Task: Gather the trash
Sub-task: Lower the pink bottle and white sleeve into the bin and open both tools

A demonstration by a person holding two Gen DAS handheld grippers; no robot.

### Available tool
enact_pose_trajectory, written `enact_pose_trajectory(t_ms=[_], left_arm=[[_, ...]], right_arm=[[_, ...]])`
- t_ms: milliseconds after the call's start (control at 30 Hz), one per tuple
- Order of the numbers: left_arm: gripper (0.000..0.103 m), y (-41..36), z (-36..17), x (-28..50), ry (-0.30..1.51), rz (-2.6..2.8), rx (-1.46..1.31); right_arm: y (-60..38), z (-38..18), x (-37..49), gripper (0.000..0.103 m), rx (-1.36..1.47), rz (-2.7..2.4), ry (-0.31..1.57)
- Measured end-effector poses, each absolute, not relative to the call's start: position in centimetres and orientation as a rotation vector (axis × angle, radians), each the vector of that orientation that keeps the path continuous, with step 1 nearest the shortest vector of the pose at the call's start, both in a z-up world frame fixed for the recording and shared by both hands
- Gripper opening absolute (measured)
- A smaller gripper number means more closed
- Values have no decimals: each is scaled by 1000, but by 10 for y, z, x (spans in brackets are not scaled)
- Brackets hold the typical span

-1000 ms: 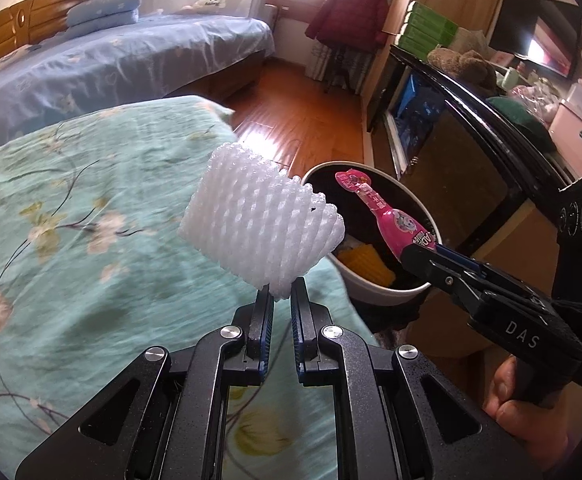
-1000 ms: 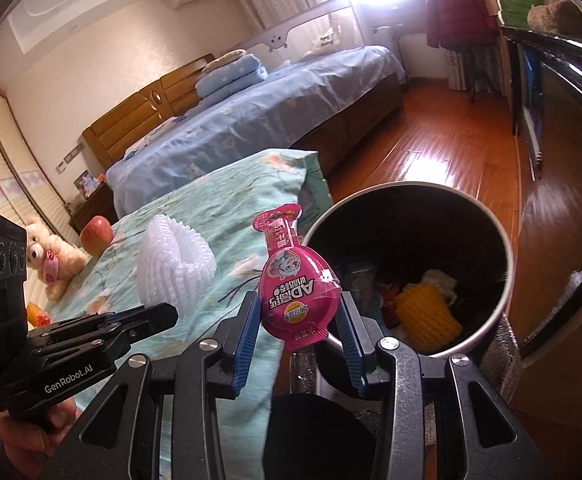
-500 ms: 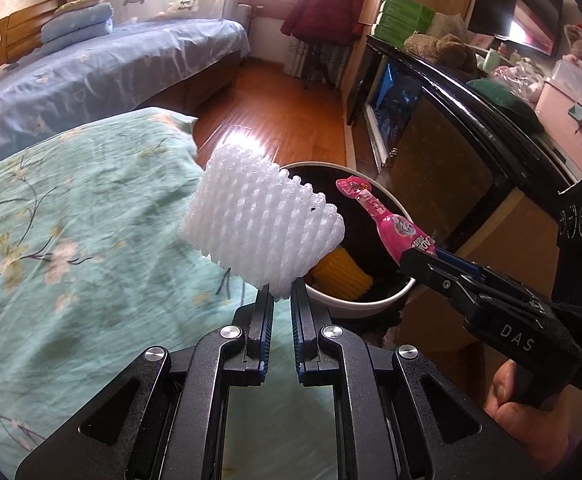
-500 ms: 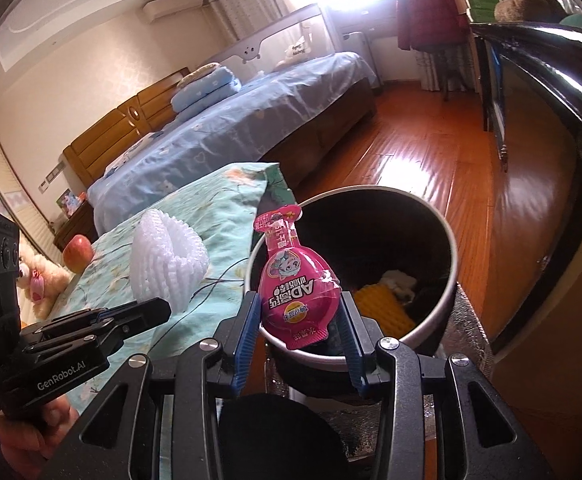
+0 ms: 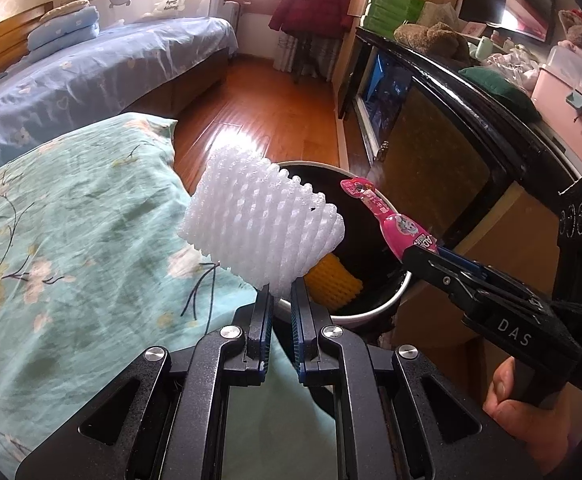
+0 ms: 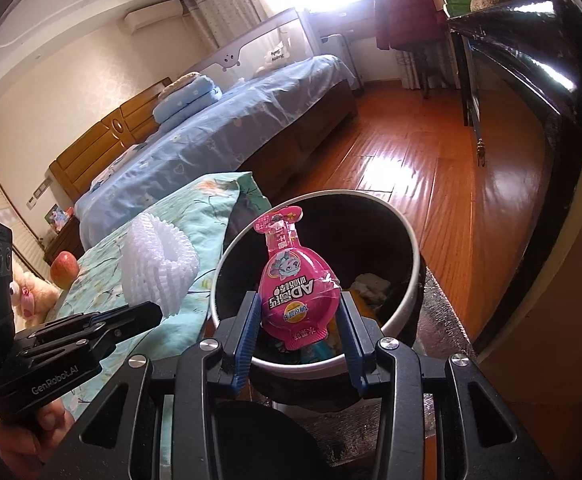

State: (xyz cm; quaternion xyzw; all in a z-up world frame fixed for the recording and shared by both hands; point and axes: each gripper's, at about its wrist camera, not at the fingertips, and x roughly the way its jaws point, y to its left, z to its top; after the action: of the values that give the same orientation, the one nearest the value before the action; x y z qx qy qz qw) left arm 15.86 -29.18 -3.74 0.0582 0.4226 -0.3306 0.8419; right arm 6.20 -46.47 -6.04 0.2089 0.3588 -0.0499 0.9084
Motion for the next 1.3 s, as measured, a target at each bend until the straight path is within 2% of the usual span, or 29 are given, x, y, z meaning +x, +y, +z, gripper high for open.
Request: enact_pose_trajectory(t_ms=[1300], left_arm=[[8, -327, -45, 173, 918, -706, 171]], right_arm=[[-474, -74, 80, 39, 409, -155, 764]])
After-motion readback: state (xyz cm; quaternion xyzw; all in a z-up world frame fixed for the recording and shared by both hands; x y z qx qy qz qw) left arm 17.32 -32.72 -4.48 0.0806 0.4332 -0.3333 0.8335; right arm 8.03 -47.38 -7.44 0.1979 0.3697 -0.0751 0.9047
